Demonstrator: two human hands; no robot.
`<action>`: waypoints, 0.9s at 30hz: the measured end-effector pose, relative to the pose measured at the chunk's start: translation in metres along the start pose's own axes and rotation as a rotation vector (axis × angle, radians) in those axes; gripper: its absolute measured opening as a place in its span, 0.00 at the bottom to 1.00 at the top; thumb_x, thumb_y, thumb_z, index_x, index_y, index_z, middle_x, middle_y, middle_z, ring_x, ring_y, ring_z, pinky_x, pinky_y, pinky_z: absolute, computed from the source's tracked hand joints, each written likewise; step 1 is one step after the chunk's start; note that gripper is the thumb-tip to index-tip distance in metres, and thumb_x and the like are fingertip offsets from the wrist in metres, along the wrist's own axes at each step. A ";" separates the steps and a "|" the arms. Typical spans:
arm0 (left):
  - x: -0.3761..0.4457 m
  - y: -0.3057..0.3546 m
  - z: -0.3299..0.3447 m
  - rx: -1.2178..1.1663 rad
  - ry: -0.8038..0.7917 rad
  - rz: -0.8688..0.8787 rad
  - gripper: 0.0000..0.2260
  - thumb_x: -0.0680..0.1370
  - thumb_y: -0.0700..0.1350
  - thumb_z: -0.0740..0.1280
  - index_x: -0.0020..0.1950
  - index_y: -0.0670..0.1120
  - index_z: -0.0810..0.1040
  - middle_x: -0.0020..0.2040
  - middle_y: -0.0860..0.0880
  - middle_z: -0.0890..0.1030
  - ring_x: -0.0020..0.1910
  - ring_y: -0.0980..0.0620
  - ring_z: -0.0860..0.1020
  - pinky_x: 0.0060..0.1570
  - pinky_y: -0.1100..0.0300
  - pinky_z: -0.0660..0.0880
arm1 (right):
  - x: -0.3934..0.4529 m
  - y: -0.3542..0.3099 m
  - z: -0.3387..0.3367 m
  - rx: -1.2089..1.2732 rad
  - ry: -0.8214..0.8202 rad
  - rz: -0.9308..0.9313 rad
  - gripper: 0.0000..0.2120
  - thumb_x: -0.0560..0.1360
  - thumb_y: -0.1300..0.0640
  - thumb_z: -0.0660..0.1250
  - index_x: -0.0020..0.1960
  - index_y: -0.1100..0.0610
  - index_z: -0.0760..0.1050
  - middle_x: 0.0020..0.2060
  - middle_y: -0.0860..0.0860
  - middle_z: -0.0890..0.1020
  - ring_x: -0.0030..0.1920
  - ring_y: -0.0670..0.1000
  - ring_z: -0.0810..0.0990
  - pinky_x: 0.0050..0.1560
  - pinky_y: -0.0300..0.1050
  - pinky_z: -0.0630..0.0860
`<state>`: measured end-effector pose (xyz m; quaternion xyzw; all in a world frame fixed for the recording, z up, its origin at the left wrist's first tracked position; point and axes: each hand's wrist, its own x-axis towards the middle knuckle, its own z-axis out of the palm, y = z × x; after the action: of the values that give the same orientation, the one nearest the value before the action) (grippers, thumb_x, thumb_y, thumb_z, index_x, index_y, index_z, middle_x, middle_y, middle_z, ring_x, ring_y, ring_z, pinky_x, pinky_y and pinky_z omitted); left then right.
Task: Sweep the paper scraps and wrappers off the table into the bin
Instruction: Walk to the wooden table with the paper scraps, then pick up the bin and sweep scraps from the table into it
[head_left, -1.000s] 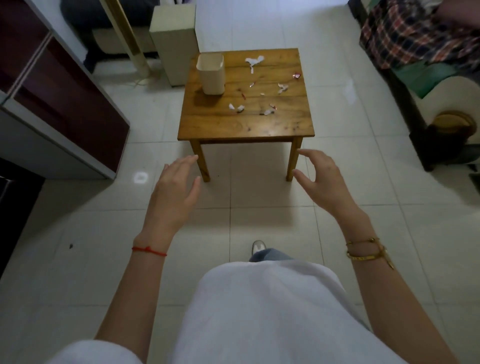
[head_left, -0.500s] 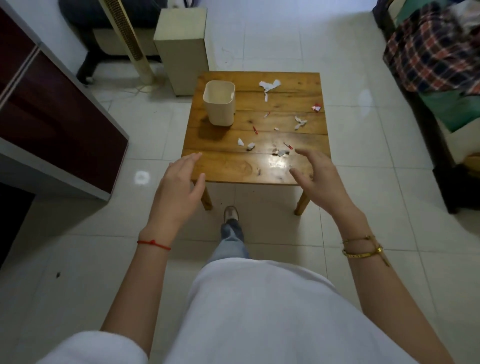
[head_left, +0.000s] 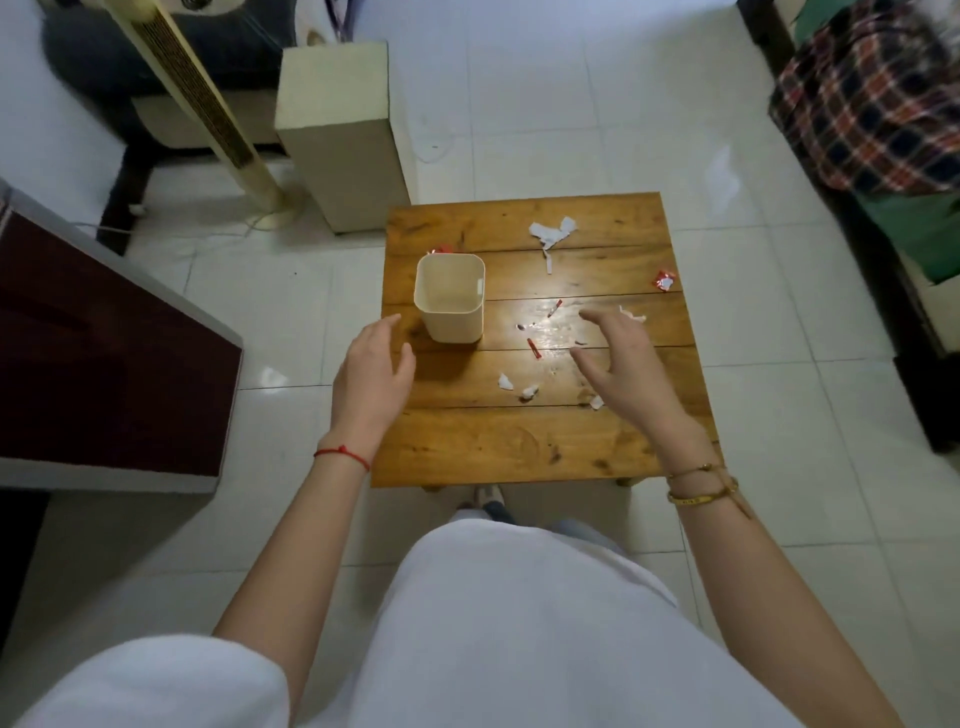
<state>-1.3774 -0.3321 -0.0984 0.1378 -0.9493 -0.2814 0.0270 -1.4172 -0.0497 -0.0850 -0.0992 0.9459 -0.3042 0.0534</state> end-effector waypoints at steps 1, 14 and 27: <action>0.018 -0.004 0.006 0.003 -0.016 -0.010 0.19 0.79 0.50 0.59 0.70 0.49 0.67 0.68 0.48 0.73 0.67 0.48 0.71 0.61 0.54 0.71 | 0.011 0.000 0.004 -0.008 -0.012 0.006 0.22 0.78 0.53 0.65 0.70 0.56 0.67 0.66 0.51 0.74 0.68 0.51 0.68 0.70 0.49 0.65; 0.196 -0.063 0.126 0.019 -0.321 -0.348 0.27 0.78 0.51 0.62 0.74 0.44 0.61 0.70 0.42 0.70 0.68 0.40 0.70 0.63 0.44 0.70 | 0.126 0.039 0.069 -0.048 -0.135 0.118 0.21 0.78 0.50 0.63 0.69 0.57 0.68 0.65 0.53 0.74 0.67 0.52 0.69 0.67 0.48 0.67; 0.248 -0.095 0.202 -0.218 -0.302 -0.536 0.16 0.77 0.42 0.62 0.65 0.44 0.72 0.61 0.42 0.77 0.60 0.41 0.75 0.57 0.49 0.74 | 0.173 0.085 0.137 -0.015 -0.200 0.195 0.21 0.78 0.53 0.64 0.69 0.57 0.68 0.64 0.53 0.74 0.67 0.51 0.69 0.67 0.46 0.66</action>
<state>-1.6186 -0.3707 -0.3265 0.3357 -0.8368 -0.3958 -0.1744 -1.5768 -0.0979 -0.2530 -0.0370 0.9433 -0.2790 0.1759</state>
